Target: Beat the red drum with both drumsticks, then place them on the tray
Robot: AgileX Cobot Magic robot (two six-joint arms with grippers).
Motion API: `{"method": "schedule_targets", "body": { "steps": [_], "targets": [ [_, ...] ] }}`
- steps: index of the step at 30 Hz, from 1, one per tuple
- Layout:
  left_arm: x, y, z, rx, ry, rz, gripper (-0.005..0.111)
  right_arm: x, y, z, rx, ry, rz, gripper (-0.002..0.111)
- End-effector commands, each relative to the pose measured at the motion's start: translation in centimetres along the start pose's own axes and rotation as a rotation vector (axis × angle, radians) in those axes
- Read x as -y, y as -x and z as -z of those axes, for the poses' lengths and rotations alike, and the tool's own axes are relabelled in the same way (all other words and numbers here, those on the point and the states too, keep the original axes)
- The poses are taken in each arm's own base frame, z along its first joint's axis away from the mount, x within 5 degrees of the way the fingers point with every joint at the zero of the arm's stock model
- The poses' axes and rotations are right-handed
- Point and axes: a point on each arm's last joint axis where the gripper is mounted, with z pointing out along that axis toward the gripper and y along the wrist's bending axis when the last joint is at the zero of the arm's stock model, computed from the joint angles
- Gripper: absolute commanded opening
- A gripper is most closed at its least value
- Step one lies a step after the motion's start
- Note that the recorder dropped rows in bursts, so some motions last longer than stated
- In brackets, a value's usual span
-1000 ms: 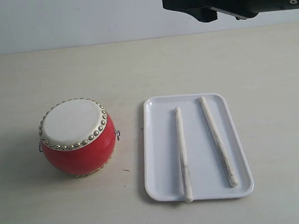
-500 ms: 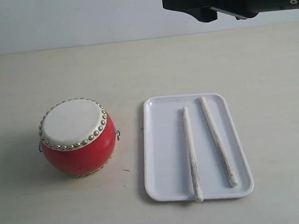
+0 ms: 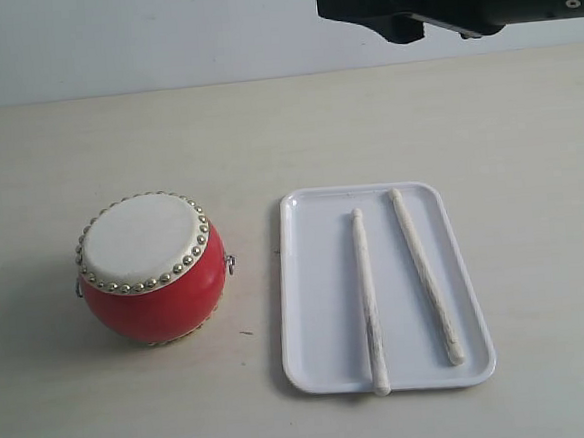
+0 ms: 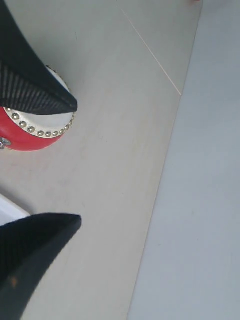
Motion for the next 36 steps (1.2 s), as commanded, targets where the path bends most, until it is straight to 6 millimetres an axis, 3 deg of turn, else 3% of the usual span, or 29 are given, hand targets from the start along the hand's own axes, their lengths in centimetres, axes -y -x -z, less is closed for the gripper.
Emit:
{"method": "schedule_targets", "body": {
  "steps": [1,9,14,36],
  "targets": [
    [-0.2,-1.4,-0.2,-0.050,0.037,-0.004,0.000,-0.1,0.2,0.2,0.012,-0.004,0.018,0.056],
    [-0.5,-3.0,-0.4,-0.099,0.091,-0.001,0.000,-0.1,0.2,0.2,0.012,-0.004,0.018,0.056],
    [-0.8,-4.3,-0.1,-0.243,0.117,0.005,0.000,-0.1,0.2,0.2,0.012,-0.004,0.018,0.056],
    [-0.8,-4.3,-0.1,-0.243,0.118,0.000,0.000,-0.1,0.2,0.2,0.012,-0.004,0.016,0.056]
  ]
}}
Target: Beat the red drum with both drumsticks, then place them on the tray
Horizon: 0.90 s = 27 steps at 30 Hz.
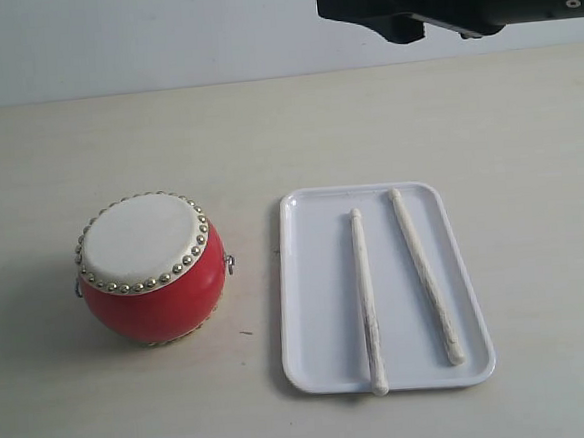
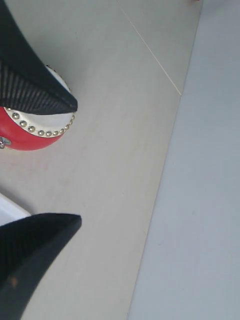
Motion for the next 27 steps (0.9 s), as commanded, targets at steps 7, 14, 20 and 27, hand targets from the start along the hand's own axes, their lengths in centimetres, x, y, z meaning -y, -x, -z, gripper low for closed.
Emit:
{"method": "schedule_targets", "body": {
  "steps": [7,14,20,27],
  "targets": [
    [0.0,0.0,0.0,0.010,-0.001,0.003,0.000,-0.1,0.2,0.2,0.012,-0.004,0.018,0.056],
    [0.0,0.0,0.0,0.010,-0.001,0.003,0.000,0.3,0.2,0.0,0.012,-0.041,0.118,0.056],
    [0.0,0.0,0.0,0.010,-0.001,0.003,0.000,1.3,0.0,2.4,0.138,-0.175,0.146,0.056],
    [0.0,0.0,0.0,0.010,-0.001,0.003,0.000,3.8,-3.7,10.0,0.312,-0.433,0.104,0.056]
  ]
}}
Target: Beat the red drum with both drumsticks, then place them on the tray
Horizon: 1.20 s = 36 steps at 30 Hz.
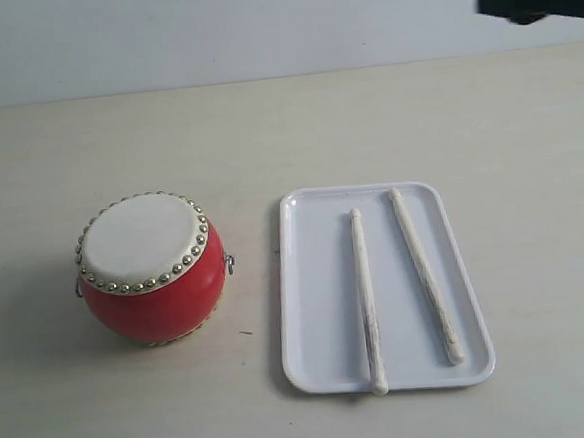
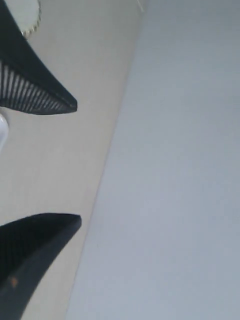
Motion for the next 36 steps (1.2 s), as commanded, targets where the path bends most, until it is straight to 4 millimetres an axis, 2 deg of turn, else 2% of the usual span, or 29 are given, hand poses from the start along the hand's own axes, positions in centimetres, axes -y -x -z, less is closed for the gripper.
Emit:
{"method": "schedule_targets", "body": {
  "steps": [1,3,4,7,13,19,23,30,36],
  "targets": [
    [0.0,0.0,0.0,0.010,-0.001,0.004,0.000,2.5,-1.9,5.5,0.134,-0.210,-0.009,0.056],
    [0.0,0.0,0.0,0.010,-0.001,0.004,0.000,3.3,-3.0,8.0,0.191,-0.309,-0.026,0.056],
    [0.0,0.0,0.0,0.010,-0.001,0.004,0.000,3.3,-3.7,9.5,0.239,-0.356,-0.041,0.056],
    [0.0,0.0,0.0,0.010,-0.001,0.004,0.000,3.1,-4.7,12.5,0.365,-0.455,-0.049,0.056],
    [0.0,0.0,0.0,0.010,-0.001,0.004,0.000,1.7,-4.9,15.6,0.522,-0.471,-0.008,0.056],
    [0.0,0.0,0.0,0.010,-0.001,0.004,0.000,1.7,-5.3,15.5,0.506,-0.472,0.017,0.056],
    [0.0,0.0,0.0,0.010,-0.001,0.004,0.000,1.8,-6.6,14.7,0.438,-0.464,0.043,0.056],
    [0.0,0.0,0.0,0.010,-0.001,0.004,0.000,2.2,-10.5,13.6,0.297,-0.479,-0.018,0.056],
    [0.0,0.0,0.0,0.010,-0.001,0.004,0.000,2.6,-15.2,12.3,0.084,-0.496,0.046,0.056]
  ]
}}
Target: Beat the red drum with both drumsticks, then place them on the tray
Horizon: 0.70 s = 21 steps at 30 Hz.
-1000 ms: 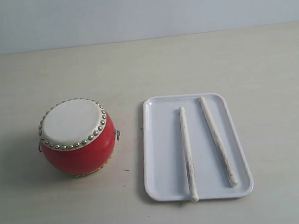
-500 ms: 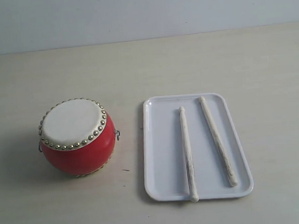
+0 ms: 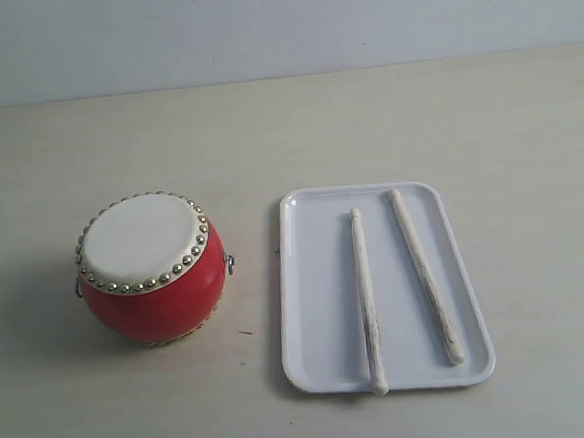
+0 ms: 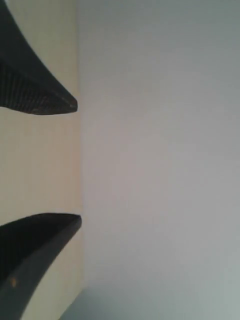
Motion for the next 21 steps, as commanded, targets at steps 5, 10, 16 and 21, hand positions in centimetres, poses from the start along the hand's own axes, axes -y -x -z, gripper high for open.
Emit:
{"method": "schedule_targets", "body": {
  "steps": [5,10,16,21],
  "targets": [
    [0.0,0.0,0.0,0.010,-0.001,0.002,0.000,0.2,-5.0,0.0,-0.161,-0.048,0.052,0.056],
    [0.0,0.0,0.0,0.010,-0.001,0.002,0.000,0.2,-5.9,0.5,-0.260,-0.055,0.025,0.056],
    [0.0,0.0,0.0,0.010,-0.001,0.002,0.000,0.2,-5.9,0.5,-0.259,-0.054,0.018,0.056],
    [0.0,0.0,0.0,0.010,-0.001,0.002,0.000,0.2,-5.9,0.5,-0.259,-0.054,0.018,0.056]
  ]
}}
